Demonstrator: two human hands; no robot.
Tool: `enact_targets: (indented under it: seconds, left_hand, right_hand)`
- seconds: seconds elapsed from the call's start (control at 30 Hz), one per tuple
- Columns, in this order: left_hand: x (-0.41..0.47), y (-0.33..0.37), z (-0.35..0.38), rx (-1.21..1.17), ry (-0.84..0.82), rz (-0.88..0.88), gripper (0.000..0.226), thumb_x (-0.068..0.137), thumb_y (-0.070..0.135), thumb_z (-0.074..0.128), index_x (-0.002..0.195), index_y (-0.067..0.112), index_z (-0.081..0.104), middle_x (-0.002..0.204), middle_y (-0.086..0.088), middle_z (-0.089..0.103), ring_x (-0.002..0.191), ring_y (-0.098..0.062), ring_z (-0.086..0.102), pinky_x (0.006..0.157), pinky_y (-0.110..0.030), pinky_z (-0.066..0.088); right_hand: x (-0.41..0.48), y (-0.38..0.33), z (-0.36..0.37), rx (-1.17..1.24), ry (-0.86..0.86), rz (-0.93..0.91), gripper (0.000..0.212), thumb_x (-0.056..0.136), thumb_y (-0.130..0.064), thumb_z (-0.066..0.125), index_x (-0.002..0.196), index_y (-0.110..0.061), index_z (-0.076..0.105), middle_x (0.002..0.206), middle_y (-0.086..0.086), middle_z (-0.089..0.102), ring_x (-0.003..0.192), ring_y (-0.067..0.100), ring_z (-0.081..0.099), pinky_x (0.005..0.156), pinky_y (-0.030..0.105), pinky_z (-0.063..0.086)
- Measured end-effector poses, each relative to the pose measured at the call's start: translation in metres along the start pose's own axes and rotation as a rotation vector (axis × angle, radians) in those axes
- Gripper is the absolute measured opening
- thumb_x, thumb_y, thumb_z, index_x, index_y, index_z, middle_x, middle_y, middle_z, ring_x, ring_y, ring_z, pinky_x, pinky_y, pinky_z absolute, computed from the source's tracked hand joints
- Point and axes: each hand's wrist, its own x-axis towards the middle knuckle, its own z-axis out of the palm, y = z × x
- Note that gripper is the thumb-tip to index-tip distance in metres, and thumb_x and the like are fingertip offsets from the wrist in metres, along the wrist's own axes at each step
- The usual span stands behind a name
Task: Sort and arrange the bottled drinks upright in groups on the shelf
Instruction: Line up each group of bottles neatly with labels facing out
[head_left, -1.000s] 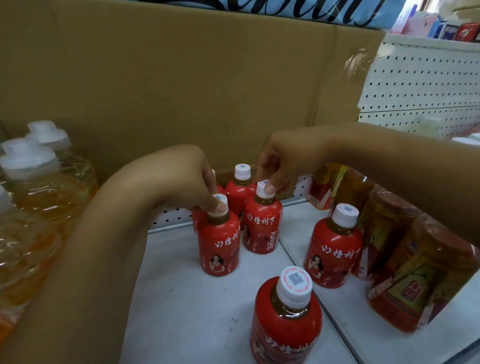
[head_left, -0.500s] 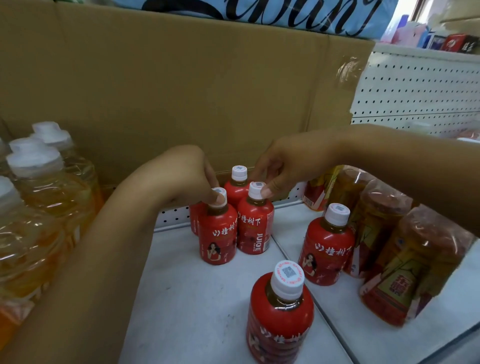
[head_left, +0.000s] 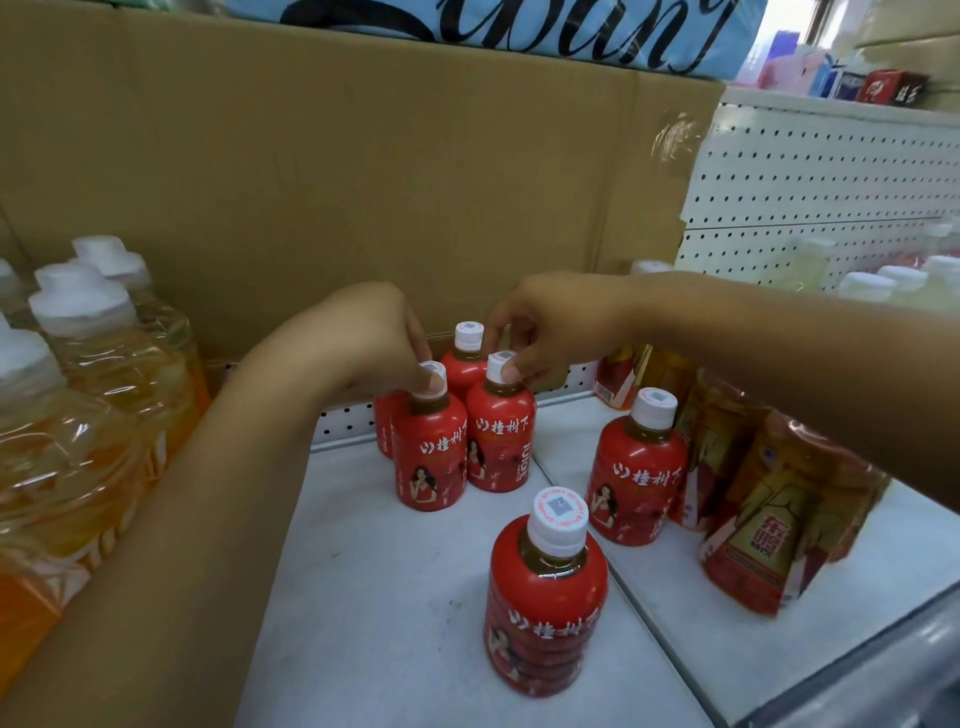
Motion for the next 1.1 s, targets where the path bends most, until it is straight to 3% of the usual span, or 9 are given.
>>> enact_targets:
  seconds: [0.1,0.17,0.27,0.37,0.5,0.63,0.77,0.9,1.1]
  left_hand:
    - [-0.008,0.009,-0.002,0.004,0.047,0.04,0.027,0.076,0.036,0.085,0.096,0.019,0.077,0.09,0.001,0.073,0.079,-0.016,0.067,0.071,-0.031,0.054]
    - [-0.019,0.02,-0.008,-0.001,0.055,0.119,0.026,0.075,0.042,0.085,0.089,0.021,0.077,0.083,0.004,0.073,0.078,-0.014,0.068,0.07,-0.032,0.055]
    - [-0.042,0.04,-0.016,-0.048,-0.179,0.279,0.034,0.068,0.06,0.08,0.084,0.03,0.078,0.079,0.012,0.076,0.078,-0.007,0.071,0.076,-0.035,0.058]
    - [-0.059,0.058,-0.015,-0.075,-0.473,0.409,0.044,0.063,0.066,0.074,0.093,0.035,0.078,0.085,0.014,0.076,0.082,-0.004,0.072,0.083,-0.035,0.059]
    - [-0.064,0.072,-0.003,-0.104,-0.636,0.458,0.032,0.072,0.05,0.08,0.098,0.032,0.076,0.08,0.013,0.075,0.07,-0.004,0.072,0.064,-0.017,0.053]
    - [-0.066,0.076,0.006,-0.061,-0.635,0.446,0.023,0.075,0.043,0.082,0.091,0.029,0.074,0.065,0.019,0.071,0.064,-0.002,0.069,0.059,-0.016,0.049]
    - [-0.066,0.073,0.005,-0.061,-0.547,0.415,0.021,0.075,0.041,0.084,0.087,0.026,0.077,0.076,0.013,0.076,0.072,-0.006,0.073,0.06,-0.015,0.05]
    - [-0.061,0.06,-0.002,-0.078,-0.493,0.335,0.019,0.08,0.036,0.082,0.085,0.019,0.077,0.078,0.005,0.078,0.07,-0.012,0.076,0.074,-0.032,0.059]
    - [-0.051,0.038,-0.011,0.002,-0.392,0.225,0.018,0.079,0.035,0.083,0.084,0.018,0.078,0.076,0.004,0.078,0.071,-0.015,0.076,0.08,-0.037,0.062]
  right_hand:
    - [-0.014,0.002,-0.006,0.035,-0.013,0.034,0.05,0.09,-0.044,0.071,0.136,-0.028,0.058,0.104,-0.008,0.074,0.09,0.009,0.071,0.077,0.023,0.054]
    - [-0.031,0.006,-0.015,0.057,-0.041,0.072,0.047,0.086,-0.05,0.072,0.127,-0.029,0.062,0.105,-0.011,0.074,0.092,0.007,0.07,0.083,0.029,0.057]
    - [-0.061,0.013,-0.027,0.073,-0.127,0.138,0.033,0.08,-0.05,0.075,0.107,-0.03,0.072,0.094,-0.016,0.076,0.085,0.001,0.071,0.083,0.032,0.059]
    - [-0.081,0.017,-0.029,-0.012,-0.213,0.209,0.036,0.076,-0.055,0.078,0.106,-0.034,0.074,0.096,-0.016,0.076,0.09,0.006,0.072,0.085,0.032,0.059]
    - [-0.091,0.02,-0.017,0.035,-0.306,0.317,0.042,0.08,-0.043,0.081,0.114,-0.022,0.071,0.091,-0.006,0.075,0.072,0.009,0.076,0.064,0.021,0.057]
    - [-0.091,0.023,-0.007,0.039,-0.235,0.272,0.037,0.081,-0.034,0.084,0.112,-0.017,0.071,0.07,-0.009,0.072,0.069,0.011,0.077,0.061,0.02,0.053]
    - [-0.089,0.018,-0.003,-0.037,-0.176,0.193,0.034,0.077,-0.046,0.084,0.102,-0.026,0.074,0.075,-0.01,0.074,0.071,0.007,0.074,0.063,0.023,0.049]
    - [-0.088,0.007,0.001,-0.017,-0.133,0.153,0.032,0.081,-0.043,0.081,0.105,-0.023,0.072,0.081,-0.007,0.076,0.071,0.005,0.074,0.066,0.024,0.051]
    - [-0.085,-0.017,0.016,0.095,-0.011,0.052,0.012,0.087,-0.037,0.078,0.095,-0.035,0.07,0.08,-0.009,0.075,0.073,0.004,0.073,0.069,0.025,0.055]
